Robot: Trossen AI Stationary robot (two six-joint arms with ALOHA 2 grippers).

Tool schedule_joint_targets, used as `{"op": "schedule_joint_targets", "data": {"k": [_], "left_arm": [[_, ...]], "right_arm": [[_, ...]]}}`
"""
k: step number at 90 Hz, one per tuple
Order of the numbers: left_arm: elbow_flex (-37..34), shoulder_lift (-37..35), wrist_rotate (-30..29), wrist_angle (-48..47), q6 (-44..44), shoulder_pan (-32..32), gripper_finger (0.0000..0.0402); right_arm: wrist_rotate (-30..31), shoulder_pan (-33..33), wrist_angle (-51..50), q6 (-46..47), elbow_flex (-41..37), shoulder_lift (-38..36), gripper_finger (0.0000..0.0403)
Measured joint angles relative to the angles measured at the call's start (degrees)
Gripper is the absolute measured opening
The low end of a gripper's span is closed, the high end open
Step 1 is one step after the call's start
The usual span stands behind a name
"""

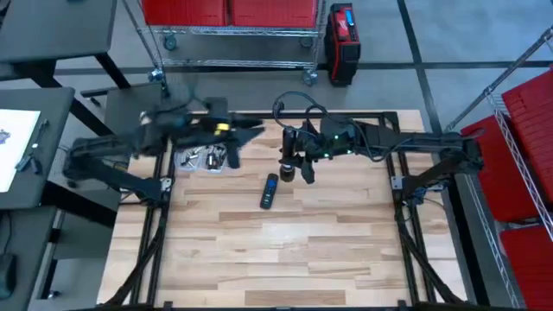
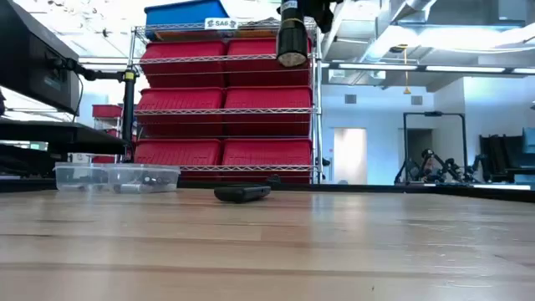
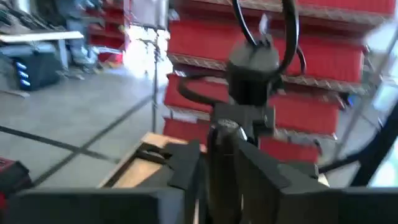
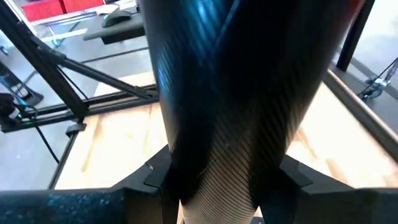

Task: Insert battery
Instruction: Open the flashlight's battery compartment

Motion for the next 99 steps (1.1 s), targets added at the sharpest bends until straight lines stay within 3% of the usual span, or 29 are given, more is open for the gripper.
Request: {"op": "schedule_joint_targets", "data": {"k": [11,19,40,74,99], "left_arm": [[5.8,5.3,8.7,-1.4,-0.9,0.9,0.0159],[8.4,7.7,11.3,-4.4,0.0,1.1,0.0178],[9.4,10.4,11.5,-3.2,1.4,1.9,0.0185],[9.4,10.3,6.0,-3.9,2.8,2.4,0.0185],[8.7,12.1,8.6,-3.5,0.0,2.2,0.0185]], "right_arm": [[0.0,0.0,-0.2,0.4,0.1,0.0,0.0140],[0.0,0.1,-0.3,0.9,0.1,0.0,0.0140],[0.2,0.9,-0.5,1.0,0.0,0.0,0.0140],[-0.2,1.7,0.5,0.4,0.0,0.0,0.0140],[0.0,1.5,0.6,0.3,0.0,0.0,0.0140]]}}
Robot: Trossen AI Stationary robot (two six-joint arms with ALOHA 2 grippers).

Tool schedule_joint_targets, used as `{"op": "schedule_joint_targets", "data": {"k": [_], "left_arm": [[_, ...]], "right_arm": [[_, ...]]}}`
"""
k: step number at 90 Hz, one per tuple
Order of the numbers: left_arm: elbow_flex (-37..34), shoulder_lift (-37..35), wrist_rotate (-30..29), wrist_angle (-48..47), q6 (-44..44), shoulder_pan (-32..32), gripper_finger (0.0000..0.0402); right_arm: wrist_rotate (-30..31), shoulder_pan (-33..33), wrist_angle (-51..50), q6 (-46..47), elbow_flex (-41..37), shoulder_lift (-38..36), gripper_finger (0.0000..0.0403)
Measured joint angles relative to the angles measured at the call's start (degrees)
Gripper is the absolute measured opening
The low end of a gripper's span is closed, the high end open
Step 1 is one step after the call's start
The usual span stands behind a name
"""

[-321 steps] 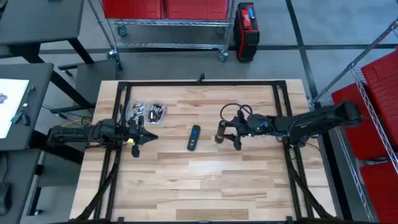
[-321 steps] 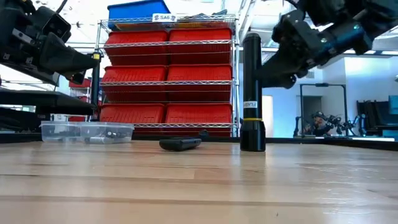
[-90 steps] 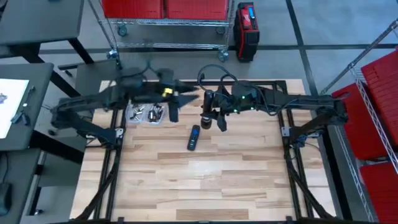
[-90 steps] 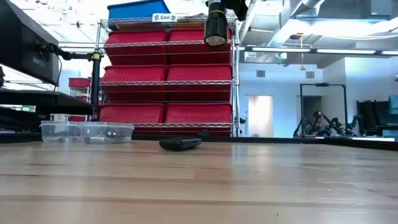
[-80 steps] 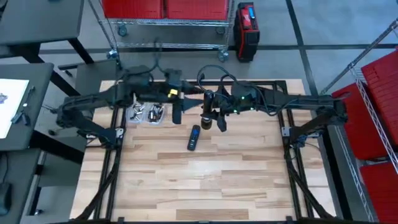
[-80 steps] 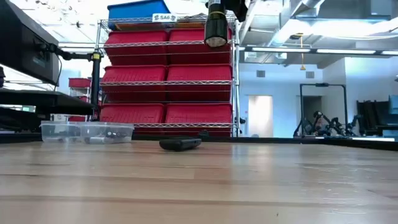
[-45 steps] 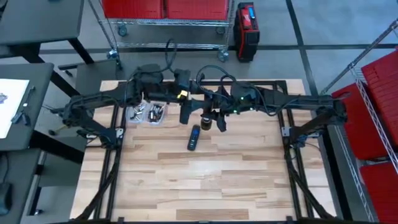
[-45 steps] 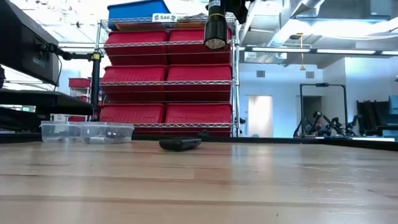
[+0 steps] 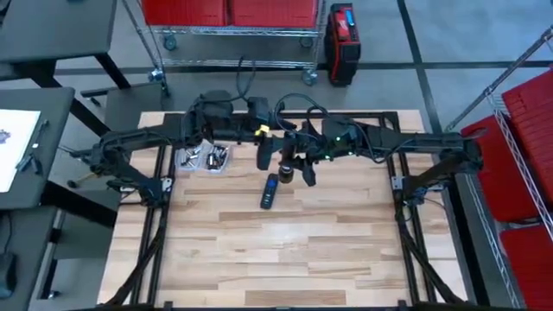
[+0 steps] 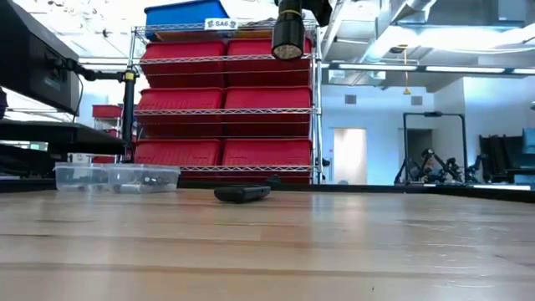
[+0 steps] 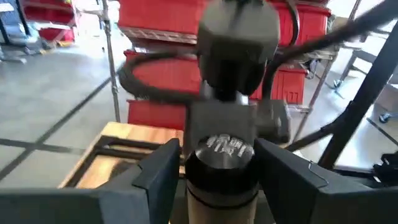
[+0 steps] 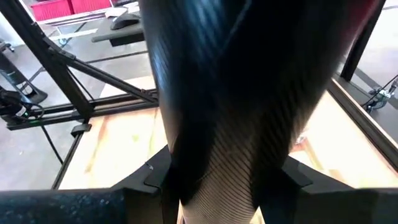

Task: Insert battery
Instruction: Open the flashlight's battery compartment

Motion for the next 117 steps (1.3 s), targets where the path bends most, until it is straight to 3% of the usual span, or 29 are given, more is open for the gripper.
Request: {"op": "schedule_joint_targets", "data": {"k": [35,63,78,98,117], "left_arm": [[0.0,0.4,0.1,3.5,-0.6,0.0,0.0177],[0.1,0.2,0.2,2.3,-0.5,0.0,0.0132],[0.2,0.2,0.2,0.3,-0.7,0.0,0.0132],[0.2,0.2,0.1,0.5,-1.2,0.0,0.0189],[0.2,0.2,0.2,0.5,-1.1,0.0,0.0193]], "right_arm": [[0.0,0.0,-0.3,0.0,0.0,-0.1,0.0140],[0.0,0.0,-0.8,0.2,0.0,0.0,0.0140],[0.0,0.0,-1.2,0.2,0.0,0.1,0.0140],[0.1,0.0,-0.4,0.0,0.0,0.0,0.0140],[0.1,0.0,-0.4,0.0,0.0,0.0,0.0140]]}}
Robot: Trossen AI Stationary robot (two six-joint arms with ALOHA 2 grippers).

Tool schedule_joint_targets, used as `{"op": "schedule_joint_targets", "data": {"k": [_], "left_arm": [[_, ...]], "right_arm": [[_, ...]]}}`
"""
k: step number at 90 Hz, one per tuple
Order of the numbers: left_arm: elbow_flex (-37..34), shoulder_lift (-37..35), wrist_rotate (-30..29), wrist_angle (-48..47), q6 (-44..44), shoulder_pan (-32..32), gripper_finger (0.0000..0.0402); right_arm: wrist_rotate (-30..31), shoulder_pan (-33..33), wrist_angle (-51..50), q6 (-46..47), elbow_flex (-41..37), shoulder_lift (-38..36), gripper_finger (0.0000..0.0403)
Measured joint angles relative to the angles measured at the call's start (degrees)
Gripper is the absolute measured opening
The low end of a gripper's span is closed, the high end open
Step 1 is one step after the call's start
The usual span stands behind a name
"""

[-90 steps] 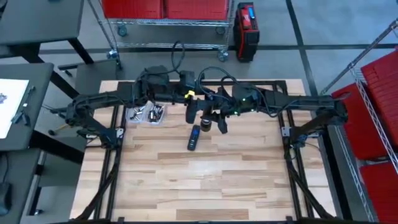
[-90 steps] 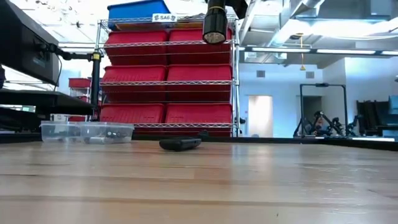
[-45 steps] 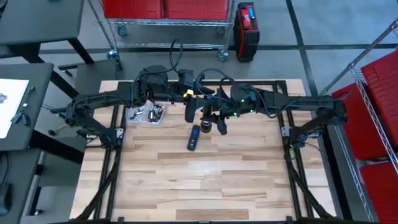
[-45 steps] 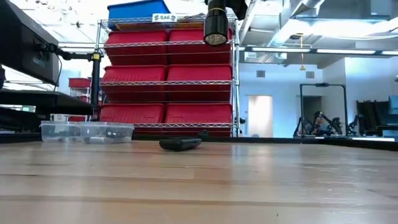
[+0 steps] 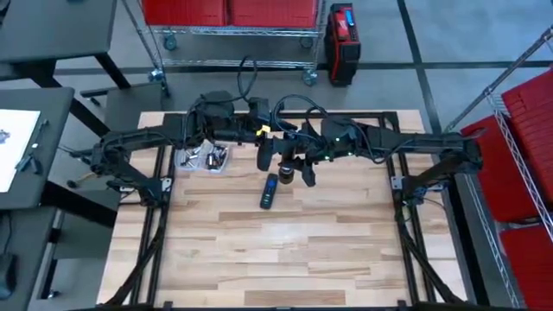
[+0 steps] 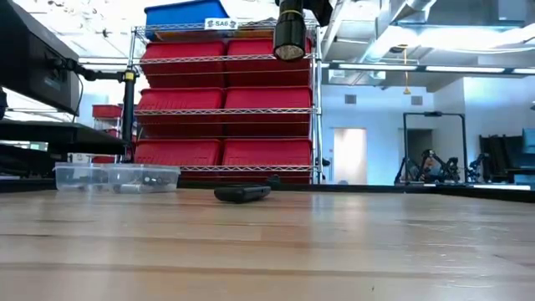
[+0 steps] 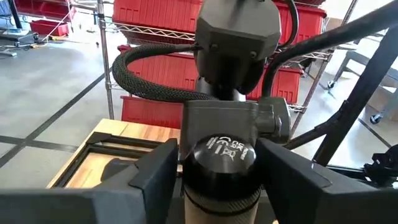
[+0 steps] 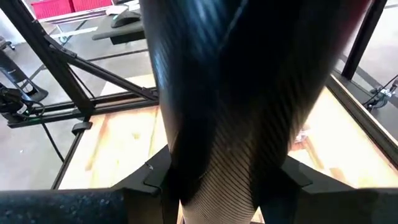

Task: Insert battery
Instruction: Open the flashlight's battery compartment

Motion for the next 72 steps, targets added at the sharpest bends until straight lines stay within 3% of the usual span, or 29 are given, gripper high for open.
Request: {"op": "schedule_joint_targets", "data": {"k": [23,37,49,72], "left_arm": [[0.0,0.0,-0.3,0.1,0.0,0.0,0.0138],[0.0,0.0,-2.1,0.0,-0.8,-0.1,0.0137],[-0.1,0.1,-7.0,-0.1,-1.0,-0.2,0.0137],[-0.1,0.3,-22.9,0.6,-1.9,-1.5,0.0137]], "right_arm": [[0.0,0.0,-0.1,0.1,0.0,0.0,0.0140],[1.1,0.0,-0.9,-0.2,0.0,0.0,0.0140],[8.4,0.1,-3.1,-0.4,0.1,-0.1,0.0140],[24.0,0.2,-3.4,2.2,0.1,0.0,0.0140]]}}
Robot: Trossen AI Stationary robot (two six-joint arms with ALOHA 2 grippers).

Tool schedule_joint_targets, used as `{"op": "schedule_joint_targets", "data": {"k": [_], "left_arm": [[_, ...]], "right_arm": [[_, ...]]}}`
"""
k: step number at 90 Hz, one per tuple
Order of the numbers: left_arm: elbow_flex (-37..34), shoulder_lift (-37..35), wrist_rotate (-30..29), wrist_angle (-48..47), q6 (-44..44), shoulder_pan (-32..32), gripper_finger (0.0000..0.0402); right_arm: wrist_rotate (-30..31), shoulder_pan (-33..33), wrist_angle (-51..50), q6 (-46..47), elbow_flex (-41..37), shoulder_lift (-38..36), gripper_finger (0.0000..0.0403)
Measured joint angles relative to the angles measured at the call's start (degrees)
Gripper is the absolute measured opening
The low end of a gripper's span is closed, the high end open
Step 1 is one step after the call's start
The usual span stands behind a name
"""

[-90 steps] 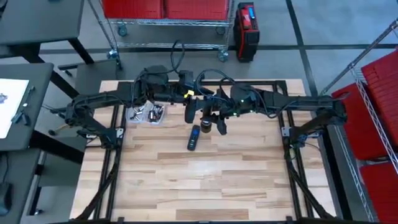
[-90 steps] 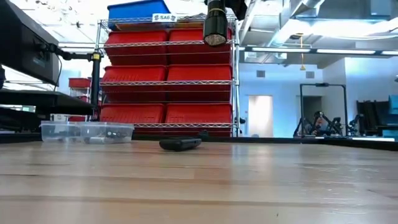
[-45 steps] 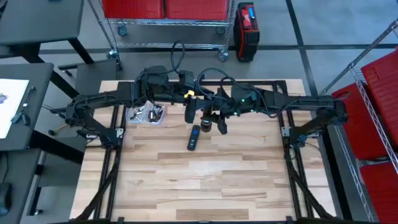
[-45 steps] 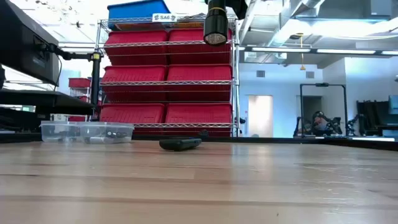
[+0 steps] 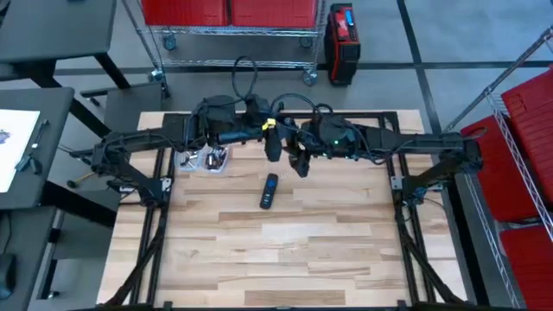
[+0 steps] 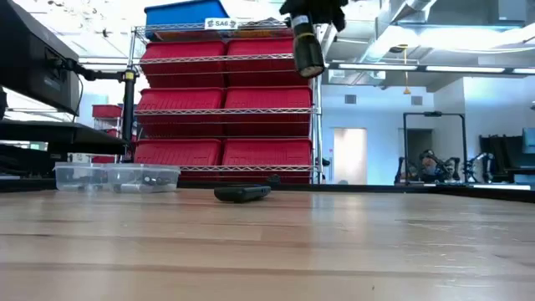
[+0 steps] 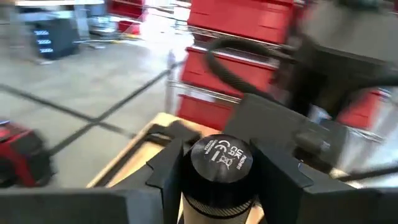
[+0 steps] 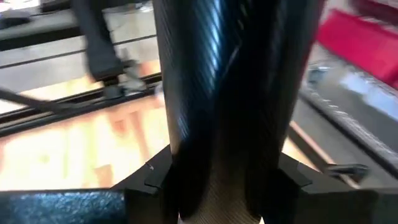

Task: Insert battery
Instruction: Open the flashlight's battery compartment

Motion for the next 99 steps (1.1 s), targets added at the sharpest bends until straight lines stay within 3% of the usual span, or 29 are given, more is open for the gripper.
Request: {"op": "schedule_joint_targets", "data": {"k": [46,67,84,99], "left_arm": [[-0.1,0.2,-9.6,6.9,-1.7,0.3,0.0136],[-0.1,-0.1,0.8,3.6,3.1,1.4,0.0138],[0.2,-0.9,8.8,2.5,7.9,1.5,0.0239],[0.2,-1.7,17.7,2.2,12.1,1.5,0.0262]], "right_arm": [[10.7,0.2,0.3,3.5,0.2,0.0,0.0140],[3.1,0.9,2.4,1.1,-0.1,0.0,0.0140],[-6.4,1.0,2.0,-0.8,-0.2,0.2,0.0140],[-10.4,1.0,2.9,-1.3,-0.2,0.1,0.0140]]}}
